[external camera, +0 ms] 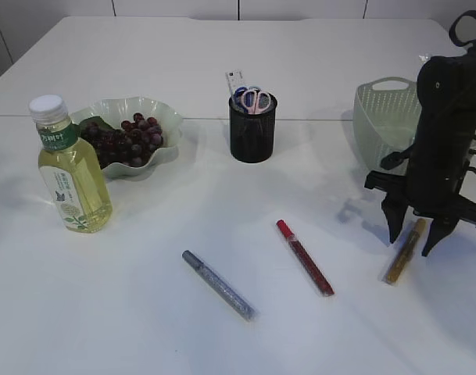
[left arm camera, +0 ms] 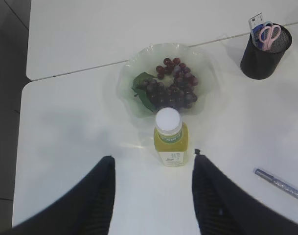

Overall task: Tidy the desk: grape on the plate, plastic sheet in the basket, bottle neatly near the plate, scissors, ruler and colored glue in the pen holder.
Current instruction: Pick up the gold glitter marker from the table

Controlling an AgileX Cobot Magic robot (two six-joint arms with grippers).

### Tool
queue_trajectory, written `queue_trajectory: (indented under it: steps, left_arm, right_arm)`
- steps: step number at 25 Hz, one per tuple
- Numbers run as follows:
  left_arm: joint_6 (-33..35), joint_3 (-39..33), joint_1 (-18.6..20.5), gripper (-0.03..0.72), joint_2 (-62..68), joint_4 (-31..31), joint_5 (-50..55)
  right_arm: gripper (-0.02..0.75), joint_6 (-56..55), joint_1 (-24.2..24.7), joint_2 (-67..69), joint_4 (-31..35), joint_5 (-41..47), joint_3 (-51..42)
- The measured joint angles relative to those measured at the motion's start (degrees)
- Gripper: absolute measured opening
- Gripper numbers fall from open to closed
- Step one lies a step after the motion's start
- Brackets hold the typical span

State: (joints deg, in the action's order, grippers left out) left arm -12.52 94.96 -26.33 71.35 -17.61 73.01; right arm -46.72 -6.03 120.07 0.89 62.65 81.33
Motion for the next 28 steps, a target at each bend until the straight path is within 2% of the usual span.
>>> queue_trajectory:
  steps: [22, 28]
  left_arm:
    - [0.00, 0.00, 0.00, 0.371, 0.00, 0.00, 0.00]
    - [0.00, 0.00, 0.00, 0.371, 0.00, 0.00, 0.00]
  right_arm:
    - [0.366, -0.11, 0.00, 1.12, -0.13, -0.46, 0.00]
    - [0.309, -0.11, 0.00, 1.53, -0.23, -0.46, 0.00]
